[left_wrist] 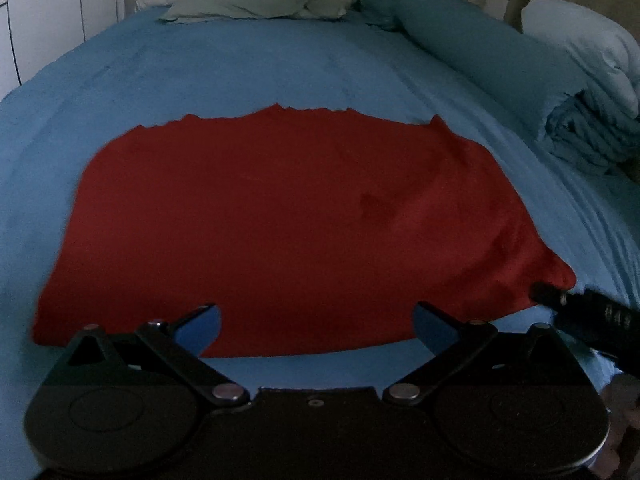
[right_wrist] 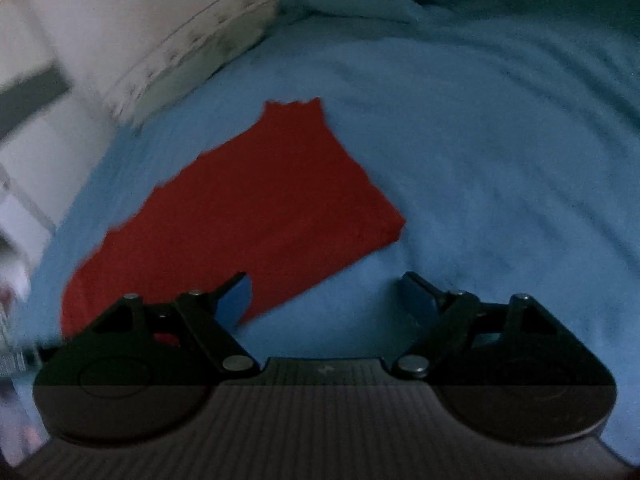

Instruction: Fold small clothes

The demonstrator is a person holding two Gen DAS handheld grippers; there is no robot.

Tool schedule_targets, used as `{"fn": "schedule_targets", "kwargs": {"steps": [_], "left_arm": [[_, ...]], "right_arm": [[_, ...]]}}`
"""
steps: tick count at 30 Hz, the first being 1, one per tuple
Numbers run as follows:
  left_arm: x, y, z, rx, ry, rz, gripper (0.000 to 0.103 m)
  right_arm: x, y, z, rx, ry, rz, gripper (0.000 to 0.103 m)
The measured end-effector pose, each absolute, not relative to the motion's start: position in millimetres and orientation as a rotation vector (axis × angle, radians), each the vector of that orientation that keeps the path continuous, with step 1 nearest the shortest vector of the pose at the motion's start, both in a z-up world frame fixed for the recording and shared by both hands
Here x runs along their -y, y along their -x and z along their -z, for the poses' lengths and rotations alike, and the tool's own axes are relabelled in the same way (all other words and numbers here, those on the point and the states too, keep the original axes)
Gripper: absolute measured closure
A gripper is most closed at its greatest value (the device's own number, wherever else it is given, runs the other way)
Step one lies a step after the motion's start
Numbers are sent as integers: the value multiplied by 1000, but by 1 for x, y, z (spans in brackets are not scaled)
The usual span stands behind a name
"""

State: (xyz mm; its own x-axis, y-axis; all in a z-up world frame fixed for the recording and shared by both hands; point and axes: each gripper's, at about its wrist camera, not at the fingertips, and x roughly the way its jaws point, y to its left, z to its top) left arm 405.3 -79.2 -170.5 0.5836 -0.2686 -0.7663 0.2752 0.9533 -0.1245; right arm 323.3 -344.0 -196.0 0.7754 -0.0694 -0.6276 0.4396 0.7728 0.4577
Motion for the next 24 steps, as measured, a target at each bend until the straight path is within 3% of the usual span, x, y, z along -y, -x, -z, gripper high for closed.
{"fn": "schedule_targets", "kwargs": {"steps": [2, 5, 6, 17, 24], "left_arm": [[79, -409, 178, -897, -4, 317, 0], [81, -417, 180, -901, 8, 329, 0], [82, -419, 180, -895, 8, 329, 0], [74, -472, 182, -851, 13, 208, 1], [67, -486, 187, -839, 48, 164, 1]], "right_arm": [[350, -327, 200, -571, -713, 324, 7], [351, -338, 201, -530, -722, 379, 29], [350, -343, 201, -529, -702, 389, 31], [349, -356, 209, -491, -758, 393, 32], [340, -348, 214, -480, -673, 392, 40]]}}
